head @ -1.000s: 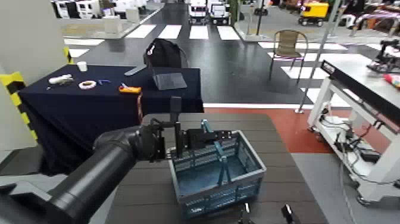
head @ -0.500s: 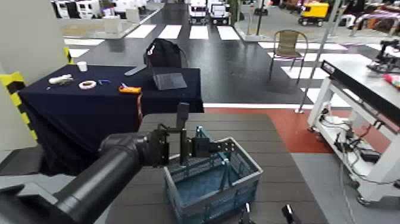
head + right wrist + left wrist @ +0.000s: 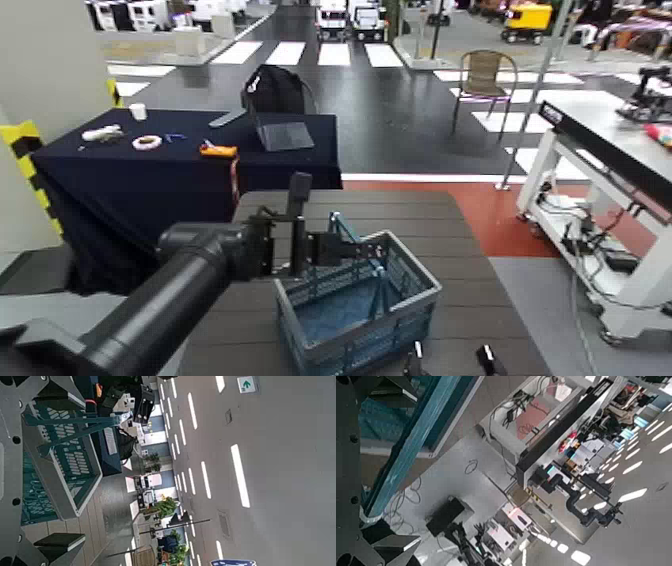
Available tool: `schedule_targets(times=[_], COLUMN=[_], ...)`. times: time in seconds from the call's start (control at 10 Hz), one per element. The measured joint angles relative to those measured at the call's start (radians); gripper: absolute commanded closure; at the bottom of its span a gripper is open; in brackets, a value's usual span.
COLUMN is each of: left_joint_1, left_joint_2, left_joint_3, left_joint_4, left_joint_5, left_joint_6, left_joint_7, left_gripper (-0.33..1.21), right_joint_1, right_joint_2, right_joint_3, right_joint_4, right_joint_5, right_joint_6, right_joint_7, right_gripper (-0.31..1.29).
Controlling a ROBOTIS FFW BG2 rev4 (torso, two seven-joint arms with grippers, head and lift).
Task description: Place the crate on the table.
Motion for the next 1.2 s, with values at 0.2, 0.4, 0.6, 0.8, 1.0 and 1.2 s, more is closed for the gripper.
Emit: schedule_targets(times=[0.2, 0.4, 0.6, 0.8, 1.0, 1.2], left_joint_1=[0.059, 0.16, 0.306, 0.456, 0.608, 0.736], left_joint_2=[0.033, 0.077, 0.119, 0.139, 0.142, 0.145], left_joint_3=[0.109, 0.21, 0.311, 0.373, 0.415, 0.436], left_joint_4=[-0.115, -0.328, -0.618, -0.814, -0.96, -1.037], left_joint_5=[-0.074, -0.099, -0.086, -0.048, -0.03, -0.094], left_joint_6=[0.047, 0.11, 0.155, 0.134, 0.061, -0.074], left_joint_7=[0.05, 0.143, 0.315, 0.418, 0.525, 0.57], left_gripper=[0.11, 0.11, 0.11, 0.1, 0.1, 0.1], right_joint_1=[0.002, 0.007, 0.01, 0.014, 0.018, 0.021], right_joint_2=[0.0, 0.002, 0.003, 0.004, 0.006, 0.006], right_joint_3=[-0.002, -0.009, -0.015, -0.021, -0.028, -0.032], right_joint_4=[-0.001, -0.005, -0.008, -0.01, -0.013, -0.014], right_joint_5=[0.001, 0.001, 0.001, 0.001, 0.002, 0.003], right_joint_6=[0.001, 0.002, 0.004, 0.004, 0.004, 0.002], right_joint_7=[0.0, 0.0, 0.0, 0.0, 0.0, 0.0], right_gripper=[0.14, 0.14, 0.14, 0.14, 0.14, 0.14])
